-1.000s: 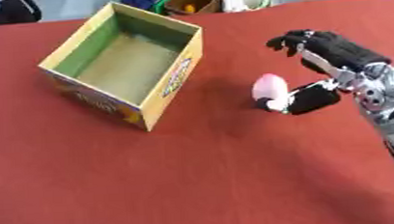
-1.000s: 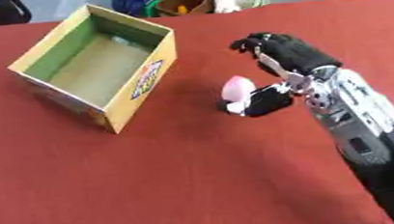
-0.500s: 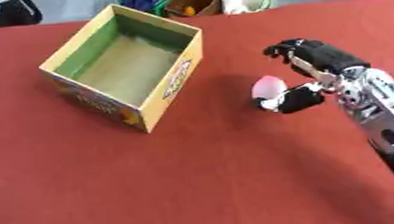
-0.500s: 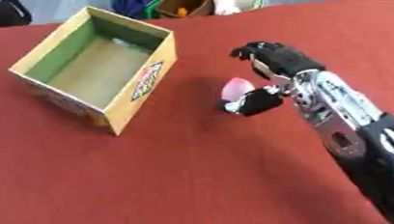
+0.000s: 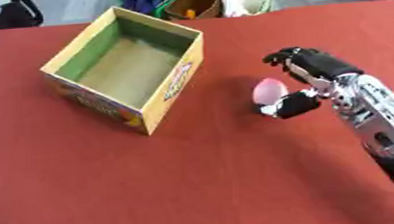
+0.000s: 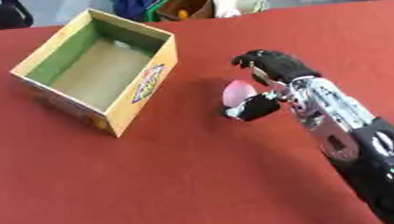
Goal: Pick up objects on the table and place them in the box.
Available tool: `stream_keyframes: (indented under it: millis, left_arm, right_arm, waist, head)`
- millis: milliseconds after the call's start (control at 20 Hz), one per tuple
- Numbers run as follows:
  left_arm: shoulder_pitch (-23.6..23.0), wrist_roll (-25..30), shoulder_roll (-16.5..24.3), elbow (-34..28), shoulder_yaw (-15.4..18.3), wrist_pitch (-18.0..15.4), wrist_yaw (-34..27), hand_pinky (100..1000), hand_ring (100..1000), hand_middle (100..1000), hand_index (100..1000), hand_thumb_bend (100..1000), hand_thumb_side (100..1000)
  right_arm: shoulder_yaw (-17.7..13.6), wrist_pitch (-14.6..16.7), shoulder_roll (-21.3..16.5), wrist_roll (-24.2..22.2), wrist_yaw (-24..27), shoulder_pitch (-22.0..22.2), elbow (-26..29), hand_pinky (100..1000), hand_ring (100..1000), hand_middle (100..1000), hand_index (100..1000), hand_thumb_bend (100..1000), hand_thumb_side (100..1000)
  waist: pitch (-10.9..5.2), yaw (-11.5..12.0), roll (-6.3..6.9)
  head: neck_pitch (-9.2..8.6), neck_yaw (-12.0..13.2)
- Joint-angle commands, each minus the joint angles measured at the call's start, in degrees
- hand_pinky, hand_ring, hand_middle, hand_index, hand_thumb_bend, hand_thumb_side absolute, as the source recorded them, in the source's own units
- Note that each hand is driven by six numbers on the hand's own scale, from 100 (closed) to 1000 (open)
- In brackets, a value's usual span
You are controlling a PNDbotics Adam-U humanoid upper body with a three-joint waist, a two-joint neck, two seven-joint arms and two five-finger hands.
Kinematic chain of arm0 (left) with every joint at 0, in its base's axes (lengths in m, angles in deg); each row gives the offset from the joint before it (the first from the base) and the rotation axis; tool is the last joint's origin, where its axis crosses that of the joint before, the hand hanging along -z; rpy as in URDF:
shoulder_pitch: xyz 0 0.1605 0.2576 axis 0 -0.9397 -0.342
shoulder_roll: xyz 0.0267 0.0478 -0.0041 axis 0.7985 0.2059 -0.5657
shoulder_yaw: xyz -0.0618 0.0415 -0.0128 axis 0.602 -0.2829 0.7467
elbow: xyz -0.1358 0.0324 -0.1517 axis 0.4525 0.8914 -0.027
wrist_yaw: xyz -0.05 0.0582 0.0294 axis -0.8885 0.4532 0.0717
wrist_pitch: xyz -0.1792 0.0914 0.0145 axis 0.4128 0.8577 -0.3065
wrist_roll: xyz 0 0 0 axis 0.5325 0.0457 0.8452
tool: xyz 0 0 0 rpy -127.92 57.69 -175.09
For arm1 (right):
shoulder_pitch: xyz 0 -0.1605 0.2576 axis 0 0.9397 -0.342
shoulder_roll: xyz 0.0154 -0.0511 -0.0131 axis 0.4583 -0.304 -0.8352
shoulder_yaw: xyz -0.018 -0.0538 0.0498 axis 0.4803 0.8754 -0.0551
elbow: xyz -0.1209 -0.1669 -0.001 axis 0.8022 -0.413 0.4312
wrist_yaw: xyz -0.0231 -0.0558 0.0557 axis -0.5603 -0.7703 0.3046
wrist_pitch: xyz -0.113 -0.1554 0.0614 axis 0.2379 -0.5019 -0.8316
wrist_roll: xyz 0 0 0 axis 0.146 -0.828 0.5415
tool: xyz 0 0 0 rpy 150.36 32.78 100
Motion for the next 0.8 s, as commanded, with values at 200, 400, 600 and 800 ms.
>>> stream_keyframes:
  millis: [200, 400, 600, 800]
  left_arm:
    - [0.26, 0.12, 0.56, -0.7, -0.26, 0.01, -0.41, 204, 252, 237, 337, 100, 485]
    - [0.24, 0.11, 0.57, -0.7, -0.26, -0.02, -0.42, 205, 252, 237, 337, 100, 485]
    - [0.26, 0.14, 0.57, -0.69, -0.27, -0.03, -0.45, 205, 253, 237, 337, 100, 486]
    - [0.27, 0.14, 0.53, -0.68, -0.27, -0.03, -0.48, 205, 253, 237, 337, 100, 487]
  right_arm:
    - [-0.57, -1.71, -1.13, -0.77, -1.52, -0.66, -1.54, 631, 766, 786, 914, 462, 497]
    - [-0.56, -3.03, -0.88, -1.54, -2.48, -0.79, -3.45, 632, 767, 789, 913, 445, 485]
    - [-0.45, -3.08, -0.66, -1.82, -2.09, -0.71, -4.2, 624, 758, 754, 863, 444, 459]
    - [-0.83, -1.25, -0.57, 1.21, -0.57, -0.54, -2.47, 555, 656, 502, 579, 388, 387]
  waist:
    - [-1.09, 0.02, -0.06]
    - [-1.13, 0.1, -0.06]
    - [-1.15, 0.12, -0.03]
    - [-1.12, 0.1, 0.02]
  head:
    - [-0.8, -0.36]
    - [-0.77, -0.48]
    - [-0.71, -0.52]
    - [-0.66, -0.5]
